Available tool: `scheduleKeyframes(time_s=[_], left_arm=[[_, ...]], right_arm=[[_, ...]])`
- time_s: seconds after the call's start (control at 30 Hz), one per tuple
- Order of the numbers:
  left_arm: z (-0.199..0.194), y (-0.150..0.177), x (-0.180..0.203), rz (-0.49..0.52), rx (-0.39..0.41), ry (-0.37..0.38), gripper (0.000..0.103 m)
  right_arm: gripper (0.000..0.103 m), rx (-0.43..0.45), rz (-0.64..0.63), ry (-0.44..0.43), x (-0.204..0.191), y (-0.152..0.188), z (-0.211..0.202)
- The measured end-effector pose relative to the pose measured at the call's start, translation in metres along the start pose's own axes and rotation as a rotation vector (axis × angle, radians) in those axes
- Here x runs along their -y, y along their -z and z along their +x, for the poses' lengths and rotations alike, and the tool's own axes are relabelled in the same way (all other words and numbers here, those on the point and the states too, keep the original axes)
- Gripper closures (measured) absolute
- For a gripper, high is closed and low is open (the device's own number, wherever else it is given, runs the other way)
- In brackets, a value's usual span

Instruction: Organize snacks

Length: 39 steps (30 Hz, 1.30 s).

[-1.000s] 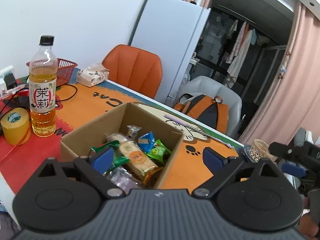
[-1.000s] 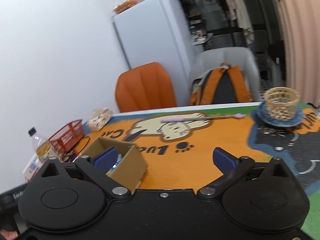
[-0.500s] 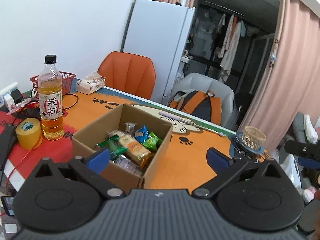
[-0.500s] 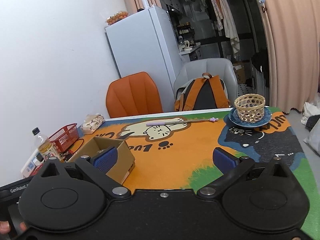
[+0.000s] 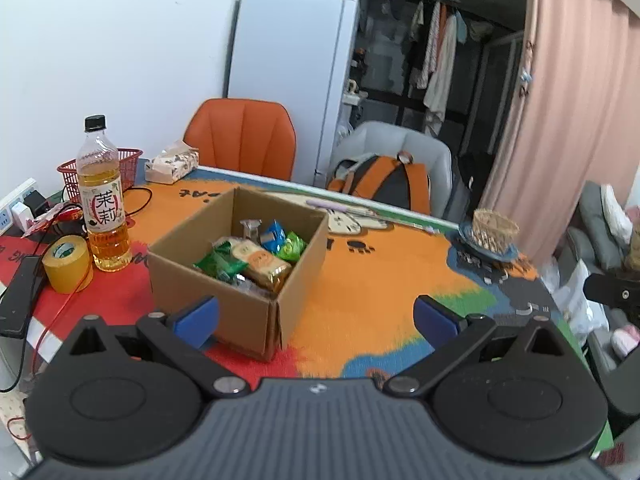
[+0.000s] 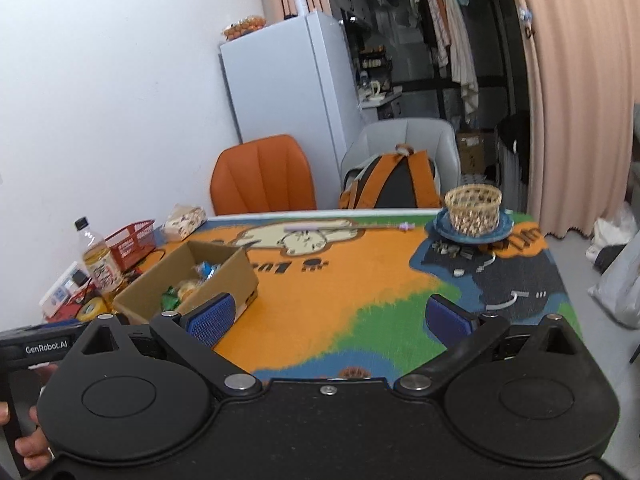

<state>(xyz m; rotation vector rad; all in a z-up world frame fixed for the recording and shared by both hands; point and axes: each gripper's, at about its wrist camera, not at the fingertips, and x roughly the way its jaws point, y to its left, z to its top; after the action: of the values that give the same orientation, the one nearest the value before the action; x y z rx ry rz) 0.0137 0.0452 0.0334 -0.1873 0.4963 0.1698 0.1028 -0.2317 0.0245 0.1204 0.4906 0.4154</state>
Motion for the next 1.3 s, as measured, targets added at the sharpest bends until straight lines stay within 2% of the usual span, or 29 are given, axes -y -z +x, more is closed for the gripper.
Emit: scheduleKeyframes(time_s=[0.13, 0.27, 1.3], left_arm=[[-0.004, 0.008, 0.003, 0.020, -0.015, 0.021, 0.000], [-0.004, 0.014, 0.004, 0.036, -0.039, 0.028, 0.000], [-0.015, 0.016, 0.003, 0.046, -0.039, 0.019, 0.000]], right_arm=[[0.000, -0.024, -0.006, -0.006, 0.001, 0.009, -0.006], [0.000, -0.012, -0.021, -0.009, 0.000, 0.006, -0.014], [0.000, -0.026, -0.031, -0.036, -0.004, 0.004, -0.023]])
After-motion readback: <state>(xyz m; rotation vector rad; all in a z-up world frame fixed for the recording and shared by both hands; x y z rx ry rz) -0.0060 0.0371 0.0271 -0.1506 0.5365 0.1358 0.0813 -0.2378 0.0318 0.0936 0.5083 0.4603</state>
